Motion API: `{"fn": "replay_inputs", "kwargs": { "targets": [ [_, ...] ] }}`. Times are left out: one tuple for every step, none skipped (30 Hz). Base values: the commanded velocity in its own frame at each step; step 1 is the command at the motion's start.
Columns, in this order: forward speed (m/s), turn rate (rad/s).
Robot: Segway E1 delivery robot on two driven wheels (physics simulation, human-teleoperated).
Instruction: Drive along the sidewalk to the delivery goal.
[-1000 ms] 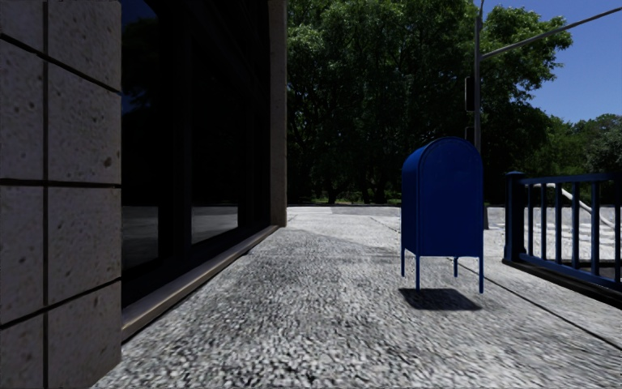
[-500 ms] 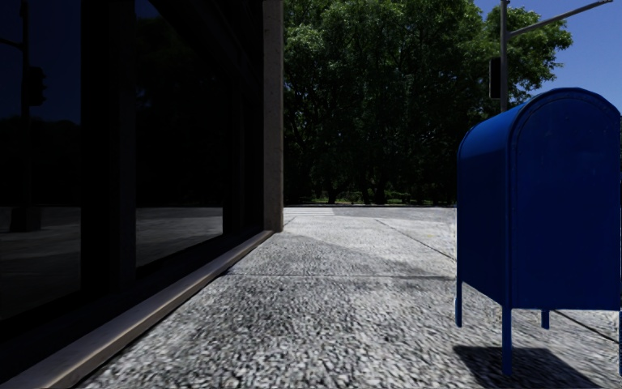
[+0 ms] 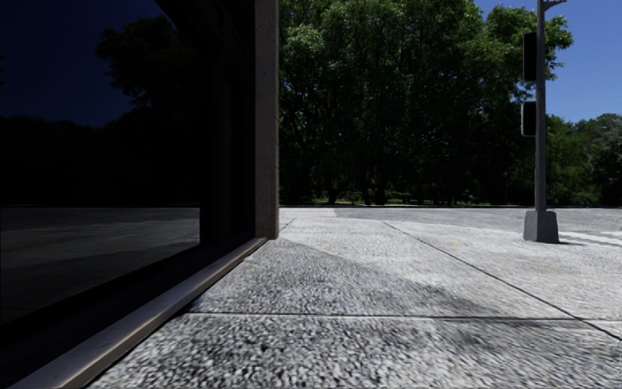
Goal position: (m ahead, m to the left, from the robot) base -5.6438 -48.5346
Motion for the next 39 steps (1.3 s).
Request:
{"fn": "replay_inputs", "kwargs": {
  "targets": [
    [1.78, 0.00],
    [1.78, 0.00],
    [1.74, 0.00],
    [1.70, 0.00],
    [1.67, 0.00],
    [1.61, 0.00],
    [1.56, 0.00],
    [1.51, 0.00],
    [1.49, 0.00],
    [1.47, 0.00],
    [1.45, 0.00],
    [1.42, -0.18],
    [1.37, -0.28],
    [1.35, -0.32],
    [1.35, -0.32],
    [1.33, -0.50],
    [1.33, -0.50],
    [1.32, -0.56],
    [1.31, -0.61],
    [1.31, -0.72],
    [1.31, -0.72],
    [1.31, -0.76],
    [1.31, -0.77],
    [1.30, -0.78],
    [1.30, -0.78],
    [1.30, -0.78],
    [1.30, -0.78],
    [1.30, -0.78],
    [1.30, -0.78],
    [1.30, -0.78],
    [1.30, -0.78],
    [1.30, -0.78],
    [1.30, -0.78],
    [1.30, -0.78],
    [1.30, -0.78],
    [1.30, -0.78],
    [1.30, -0.78],
    [1.30, -0.78],
    [1.30, -0.78]
  ]
}}
